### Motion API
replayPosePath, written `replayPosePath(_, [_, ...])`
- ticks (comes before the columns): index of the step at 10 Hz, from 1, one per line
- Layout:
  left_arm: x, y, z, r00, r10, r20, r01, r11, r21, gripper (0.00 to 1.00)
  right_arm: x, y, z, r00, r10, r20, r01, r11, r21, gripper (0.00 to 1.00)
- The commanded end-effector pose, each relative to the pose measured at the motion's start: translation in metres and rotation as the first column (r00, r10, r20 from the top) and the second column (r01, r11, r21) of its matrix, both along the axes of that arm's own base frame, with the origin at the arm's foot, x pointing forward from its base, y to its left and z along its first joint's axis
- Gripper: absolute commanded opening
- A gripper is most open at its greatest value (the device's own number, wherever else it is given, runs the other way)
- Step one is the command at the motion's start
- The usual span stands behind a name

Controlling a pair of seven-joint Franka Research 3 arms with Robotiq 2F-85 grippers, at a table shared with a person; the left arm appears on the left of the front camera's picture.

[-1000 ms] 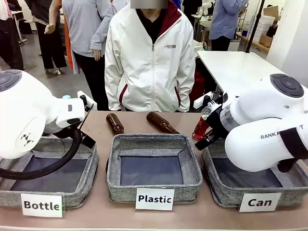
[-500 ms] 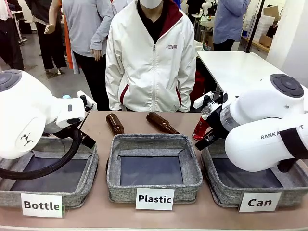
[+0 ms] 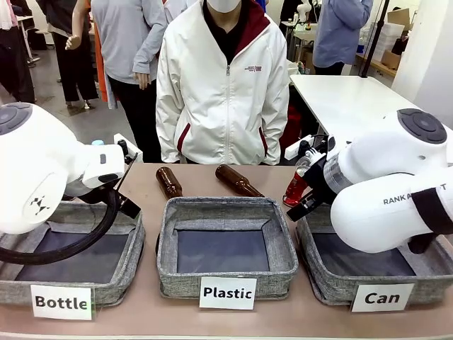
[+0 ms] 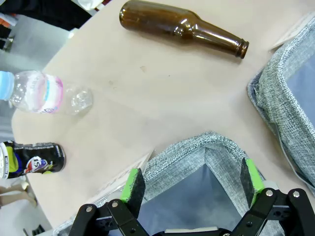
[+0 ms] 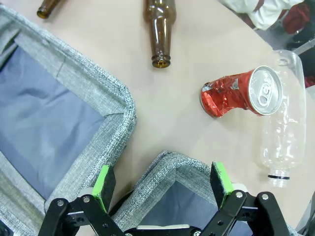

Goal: Sort the can waste into the basket.
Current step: Pick up the can waste from the table and place it in the right Fabric basket.

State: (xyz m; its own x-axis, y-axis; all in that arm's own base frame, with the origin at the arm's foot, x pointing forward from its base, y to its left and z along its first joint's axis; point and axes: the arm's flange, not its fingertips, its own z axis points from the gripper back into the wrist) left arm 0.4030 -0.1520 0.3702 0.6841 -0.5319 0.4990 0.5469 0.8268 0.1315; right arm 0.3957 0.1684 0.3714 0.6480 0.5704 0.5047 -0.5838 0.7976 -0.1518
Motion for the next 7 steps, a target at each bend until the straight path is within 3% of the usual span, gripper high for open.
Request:
replayPosePath(1, [-0.007, 0.001, 0.021, 0.999, -0.036, 0.023, 0.036, 0.999, -0.018, 1.0, -0.003, -0.005, 0.016, 0.999, 0.045, -0.029, -0.044, 0.998, 0.039, 1.0])
replayPosePath(3, [-0.035, 0.001, 0.093, 0.995, -0.036, -0.098, 0.024, 0.992, -0.123, 1.0, -0.017, -0.025, 0.073, 0.994, 0.026, -0.109, -0.017, 0.997, 0.079, 1.0])
replayPosePath(4, [-0.051, 0.005, 0.122, 0.988, -0.037, -0.148, 0.012, 0.986, -0.167, 1.0, -0.033, -0.034, 0.108, 0.982, -0.047, -0.183, 0.064, 0.994, 0.088, 1.0])
replayPosePath(5, [-0.068, 0.017, 0.143, 0.978, -0.077, -0.195, 0.034, 0.976, -0.213, 1.0, -0.052, -0.049, 0.137, 0.966, 0.001, -0.26, 0.04, 0.988, 0.152, 1.0])
replayPosePath(6, [-0.084, 0.038, 0.16, 0.945, -0.161, -0.285, 0.07, 0.95, -0.304, 1.0, -0.073, -0.069, 0.16, 0.952, -0.01, -0.307, 0.07, 0.98, 0.185, 1.0])
replayPosePath(7, [-0.098, 0.067, 0.173, 0.921, -0.216, -0.324, 0.063, 0.903, -0.425, 1.0, -0.093, -0.096, 0.178, 0.945, -0.003, -0.328, 0.091, 0.963, 0.253, 1.0])
